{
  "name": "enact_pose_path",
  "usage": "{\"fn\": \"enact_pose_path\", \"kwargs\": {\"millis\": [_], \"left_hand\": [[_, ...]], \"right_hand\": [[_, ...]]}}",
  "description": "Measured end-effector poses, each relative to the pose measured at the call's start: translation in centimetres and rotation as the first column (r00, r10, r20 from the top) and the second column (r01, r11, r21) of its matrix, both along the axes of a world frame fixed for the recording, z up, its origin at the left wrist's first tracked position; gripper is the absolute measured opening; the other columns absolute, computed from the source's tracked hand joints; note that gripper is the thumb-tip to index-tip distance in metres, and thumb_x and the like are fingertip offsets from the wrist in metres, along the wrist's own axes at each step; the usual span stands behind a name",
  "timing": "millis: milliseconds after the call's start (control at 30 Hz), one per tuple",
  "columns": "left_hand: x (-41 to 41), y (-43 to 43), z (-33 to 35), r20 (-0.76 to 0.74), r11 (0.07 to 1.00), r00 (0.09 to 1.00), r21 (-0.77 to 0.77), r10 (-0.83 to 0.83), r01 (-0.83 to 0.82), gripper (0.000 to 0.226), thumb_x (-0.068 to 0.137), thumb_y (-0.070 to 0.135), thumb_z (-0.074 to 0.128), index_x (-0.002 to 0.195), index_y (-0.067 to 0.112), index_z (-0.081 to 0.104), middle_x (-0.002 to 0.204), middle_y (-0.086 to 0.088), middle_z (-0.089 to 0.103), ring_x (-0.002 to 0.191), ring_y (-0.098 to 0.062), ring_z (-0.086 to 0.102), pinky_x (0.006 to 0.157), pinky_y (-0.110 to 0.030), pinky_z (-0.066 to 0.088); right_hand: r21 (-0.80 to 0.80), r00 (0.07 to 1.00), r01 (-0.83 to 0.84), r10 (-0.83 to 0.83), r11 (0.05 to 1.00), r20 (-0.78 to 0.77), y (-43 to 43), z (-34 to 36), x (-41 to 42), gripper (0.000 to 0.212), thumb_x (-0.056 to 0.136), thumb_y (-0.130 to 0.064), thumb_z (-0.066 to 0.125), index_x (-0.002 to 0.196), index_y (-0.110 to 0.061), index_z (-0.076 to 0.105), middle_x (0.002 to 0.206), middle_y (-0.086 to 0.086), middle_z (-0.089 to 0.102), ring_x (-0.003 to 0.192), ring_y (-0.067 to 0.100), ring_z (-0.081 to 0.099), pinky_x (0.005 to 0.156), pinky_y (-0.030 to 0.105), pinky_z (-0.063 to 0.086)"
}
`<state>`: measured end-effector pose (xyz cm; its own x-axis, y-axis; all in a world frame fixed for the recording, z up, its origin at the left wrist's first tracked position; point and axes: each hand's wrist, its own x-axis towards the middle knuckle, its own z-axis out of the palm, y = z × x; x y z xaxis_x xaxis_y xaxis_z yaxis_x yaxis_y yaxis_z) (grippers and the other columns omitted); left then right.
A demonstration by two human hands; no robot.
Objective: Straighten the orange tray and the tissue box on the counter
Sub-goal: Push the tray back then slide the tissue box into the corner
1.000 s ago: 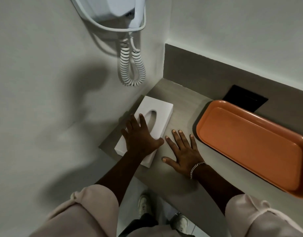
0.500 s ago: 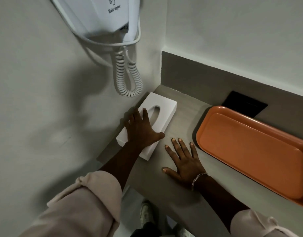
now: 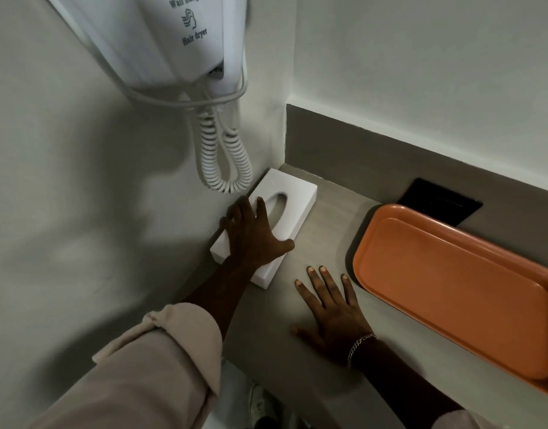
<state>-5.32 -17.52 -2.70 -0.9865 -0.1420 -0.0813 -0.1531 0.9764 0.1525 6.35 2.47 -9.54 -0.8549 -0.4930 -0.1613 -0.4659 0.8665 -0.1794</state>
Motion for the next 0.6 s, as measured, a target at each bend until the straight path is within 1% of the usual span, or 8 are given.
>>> {"fn": "enact_pose_path", "kwargs": {"millis": [167, 233, 267, 333, 367, 433, 467, 600], "left_hand": [[0.8, -0.4, -0.2, -0.040, 0.998, 0.998, 0.044, -0.046, 0.047, 0.116, 0.066, 0.081, 0.055, 0.152, 0.019, 0.009, 0.163, -0.017, 0.004, 0.148, -0.041, 0.006, 0.117, -0.062, 0.011], [2.0, -0.7, -0.2, -0.139, 0.992, 0.987, 0.085, -0.084, 0.097, 0.112, 0.068, 0.080, 0.052, 0.153, 0.018, 0.012, 0.163, -0.018, 0.005, 0.150, -0.039, 0.004, 0.119, -0.059, 0.010], [2.9, -1.0, -0.2, -0.207, 0.985, 0.972, 0.108, -0.108, 0.133, 0.109, 0.071, 0.078, 0.051, 0.153, 0.016, 0.015, 0.163, -0.019, 0.008, 0.150, -0.039, 0.006, 0.120, -0.057, 0.011], [4.9, -1.8, -0.4, -0.328, 0.968, 0.933, 0.141, -0.151, 0.206, 0.099, 0.076, 0.070, 0.051, 0.152, 0.012, 0.023, 0.161, -0.020, 0.016, 0.149, -0.039, 0.011, 0.120, -0.057, 0.014], [6.0, -2.2, -0.6, -0.365, 0.962, 0.913, 0.125, -0.182, 0.242, 0.094, 0.079, 0.067, 0.050, 0.150, 0.011, 0.027, 0.160, -0.022, 0.019, 0.149, -0.041, 0.013, 0.120, -0.057, 0.015], [7.8, -3.0, -1.2, -0.383, 0.949, 0.883, 0.052, -0.269, 0.312, 0.086, 0.083, 0.063, 0.046, 0.148, 0.009, 0.032, 0.158, -0.024, 0.023, 0.147, -0.044, 0.016, 0.118, -0.062, 0.018], [8.6, -3.4, -1.6, -0.376, 0.937, 0.872, 0.025, -0.314, 0.348, 0.083, 0.085, 0.061, 0.046, 0.148, 0.008, 0.033, 0.157, -0.025, 0.024, 0.146, -0.045, 0.016, 0.116, -0.065, 0.019], [10.2, -4.4, -3.2, -0.322, 0.905, 0.853, -0.041, -0.412, 0.422, 0.082, 0.088, 0.062, 0.043, 0.150, 0.010, 0.027, 0.159, -0.023, 0.018, 0.149, -0.042, 0.010, 0.117, -0.066, 0.013]], "right_hand": [[0.020, 0.999, -0.003, 0.002, 1.000, 0.045, -0.1, 0.2, -0.1, 0.093, 0.081, -0.088, 0.013, 0.156, -0.035, 0.001, 0.165, 0.004, -0.011, 0.151, 0.026, -0.018, 0.118, 0.055, -0.016], [0.028, 0.996, -0.017, 0.015, 0.999, 0.088, -0.1, 0.7, -0.5, 0.094, 0.080, -0.089, 0.012, 0.156, -0.035, -0.002, 0.164, 0.002, -0.018, 0.150, 0.025, -0.021, 0.118, 0.054, -0.016], [0.018, 0.993, -0.034, 0.032, 0.999, 0.111, -0.1, 1.2, -0.9, 0.093, 0.081, -0.087, 0.013, 0.156, -0.034, -0.001, 0.164, 0.002, -0.017, 0.151, 0.024, -0.019, 0.119, 0.053, -0.015], [-0.035, 0.993, -0.082, 0.085, 0.996, 0.081, -0.3, 2.9, -2.5, 0.086, 0.088, -0.078, 0.019, 0.157, -0.028, 0.007, 0.167, 0.006, -0.002, 0.153, 0.024, -0.005, 0.123, 0.050, -0.003], [-0.074, 0.994, -0.106, 0.107, 0.992, 0.006, -0.5, 3.8, -3.5, 0.081, 0.092, -0.072, 0.025, 0.157, -0.025, 0.014, 0.167, 0.008, 0.008, 0.153, 0.026, 0.006, 0.124, 0.049, 0.006], [-0.129, 0.981, -0.139, 0.119, 0.982, -0.151, -1.2, 5.7, -5.7, 0.075, 0.095, -0.063, 0.034, 0.154, -0.018, 0.025, 0.163, 0.012, 0.024, 0.150, 0.029, 0.021, 0.120, 0.049, 0.022], [-0.132, 0.975, -0.151, 0.125, 0.980, -0.185, -1.6, 6.5, -6.8, 0.075, 0.095, -0.062, 0.035, 0.154, -0.016, 0.026, 0.162, 0.015, 0.024, 0.150, 0.031, 0.022, 0.119, 0.050, 0.024], [-0.019, 0.974, -0.192, 0.188, 0.981, -0.127, -2.9, 6.9, -9.7, 0.085, 0.092, -0.069, 0.032, 0.157, -0.020, 0.009, 0.166, 0.014, 0.004, 0.153, 0.032, 0.003, 0.121, 0.053, 0.011]]}}
